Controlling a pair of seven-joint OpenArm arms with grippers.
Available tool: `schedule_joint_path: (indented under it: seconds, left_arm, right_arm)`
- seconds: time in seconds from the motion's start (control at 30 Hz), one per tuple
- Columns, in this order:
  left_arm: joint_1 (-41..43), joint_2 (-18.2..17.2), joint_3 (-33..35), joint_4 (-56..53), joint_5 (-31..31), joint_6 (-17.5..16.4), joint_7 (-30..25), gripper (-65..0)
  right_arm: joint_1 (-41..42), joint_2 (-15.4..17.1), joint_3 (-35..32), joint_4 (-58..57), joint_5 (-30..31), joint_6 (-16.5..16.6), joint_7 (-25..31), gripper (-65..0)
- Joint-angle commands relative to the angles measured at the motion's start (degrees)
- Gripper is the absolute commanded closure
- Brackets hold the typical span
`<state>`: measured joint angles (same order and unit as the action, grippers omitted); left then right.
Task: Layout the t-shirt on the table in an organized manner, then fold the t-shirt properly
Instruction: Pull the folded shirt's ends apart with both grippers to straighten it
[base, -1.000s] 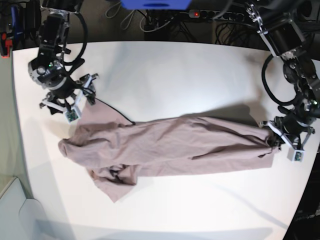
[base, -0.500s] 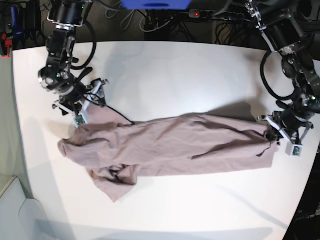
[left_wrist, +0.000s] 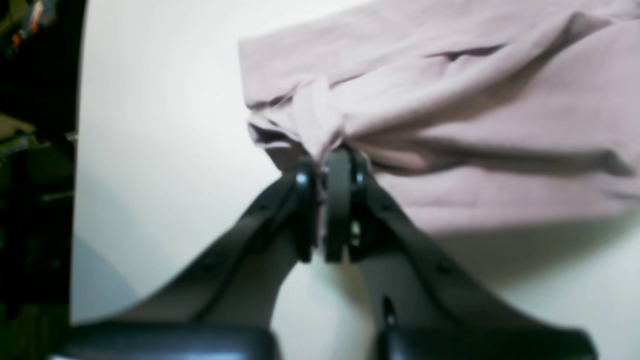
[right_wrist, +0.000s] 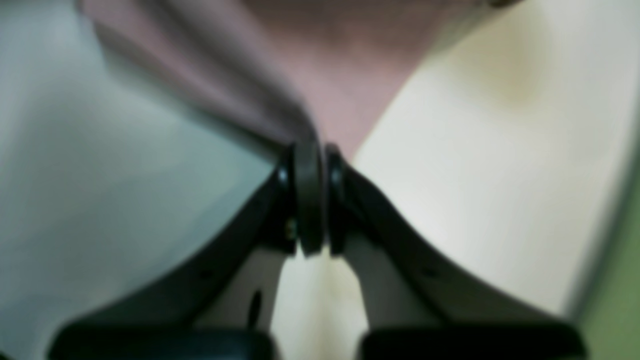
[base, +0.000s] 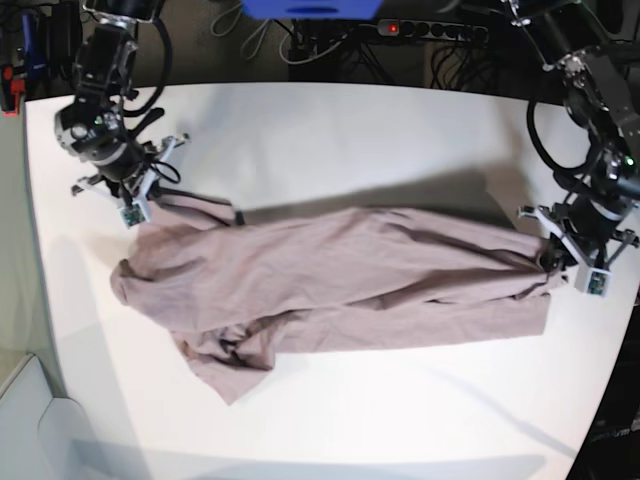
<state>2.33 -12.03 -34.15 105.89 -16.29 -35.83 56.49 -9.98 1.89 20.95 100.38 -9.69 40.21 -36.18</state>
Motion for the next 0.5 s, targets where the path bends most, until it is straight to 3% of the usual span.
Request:
schedule_joint_path:
  seconds: [0.0, 0.23, 0.47]
  left_arm:
    - [0.53, -0.32, -1.23, 1.76, -2.04, 0.01, -1.24, -0.2]
    - [9.23, 0.91, -5.28, 4.14, -14.52, 0.01, -1.15, -0.1]
    - [17.14, 0.65, -5.28, 2.99, -16.10, 0.01, -1.15, -0.1]
  right_arm:
    - [0.35, 0.35, 0.72, 4.02, 1.39, -0.21, 2.03, 0.0]
    - [-3.08, 0.61, 5.91, 13.51, 1.39, -0.21, 1.77, 0.0]
    - [-2.90, 0.53, 15.67, 13.51, 1.39, -0.21, 1.59, 0.0]
